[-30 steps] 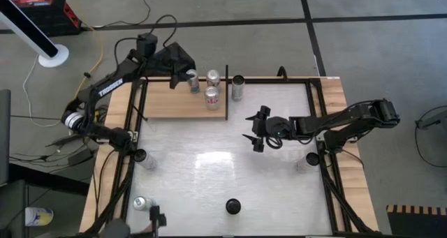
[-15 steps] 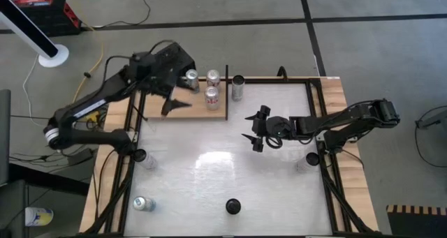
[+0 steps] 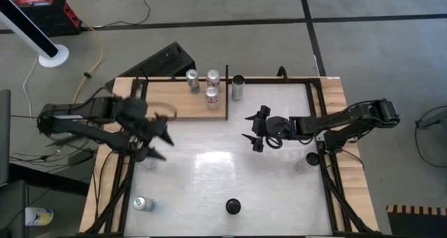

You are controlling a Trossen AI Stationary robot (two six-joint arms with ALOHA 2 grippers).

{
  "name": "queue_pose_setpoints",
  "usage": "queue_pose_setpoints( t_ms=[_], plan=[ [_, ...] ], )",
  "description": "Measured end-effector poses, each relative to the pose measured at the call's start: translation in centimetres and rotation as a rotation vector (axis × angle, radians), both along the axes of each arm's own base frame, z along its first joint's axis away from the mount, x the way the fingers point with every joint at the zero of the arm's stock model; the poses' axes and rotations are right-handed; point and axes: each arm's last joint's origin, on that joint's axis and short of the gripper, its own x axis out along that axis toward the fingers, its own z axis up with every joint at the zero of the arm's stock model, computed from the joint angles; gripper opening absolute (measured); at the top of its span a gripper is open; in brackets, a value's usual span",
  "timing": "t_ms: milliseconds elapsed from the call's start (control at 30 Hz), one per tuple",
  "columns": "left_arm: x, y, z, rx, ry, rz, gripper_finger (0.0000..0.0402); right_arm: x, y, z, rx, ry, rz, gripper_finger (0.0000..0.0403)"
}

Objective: Place canned beverage on shelf
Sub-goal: Put the blue soda can on the shelf aligned with the other blue soda can

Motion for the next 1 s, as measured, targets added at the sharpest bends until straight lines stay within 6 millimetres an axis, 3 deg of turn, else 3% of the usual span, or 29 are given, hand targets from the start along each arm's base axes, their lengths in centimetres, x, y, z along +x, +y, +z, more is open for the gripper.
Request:
queue_pose_setpoints(
  t_ms=[233, 367, 533, 733, 1000],
  plan=[
    [0.4, -6.7, -0.4, -0.086, 0.075, -0.11, 0.03, 0.0, 0.0, 0.0, 0.0, 0.0, 0.0, 0.034],
    [0.4, -10.0, -2.1, -0.019, 0.194, -0.046, 0.03, 0.0, 0.0, 0.0, 0.0, 0.0, 0.0, 0.034],
    [1.4, -13.5, -4.4, -0.071, 0.371, -0.033, 0.03, 0.0, 0.0, 0.0, 0.0, -0.001, 0.0, 0.034],
    [2.9, -15.4, -6.6, -0.091, 0.51, -0.124, 0.03, 0.1, 0.0, 0.1, 0.028, -0.021, -0.014, 0.034],
    [2.9, -15.7, -7.3, -0.077, 0.573, -0.162, 0.03, 0.0, 0.0, 0.1, 0.062, -0.033, -0.032, 0.034]
  ],
)
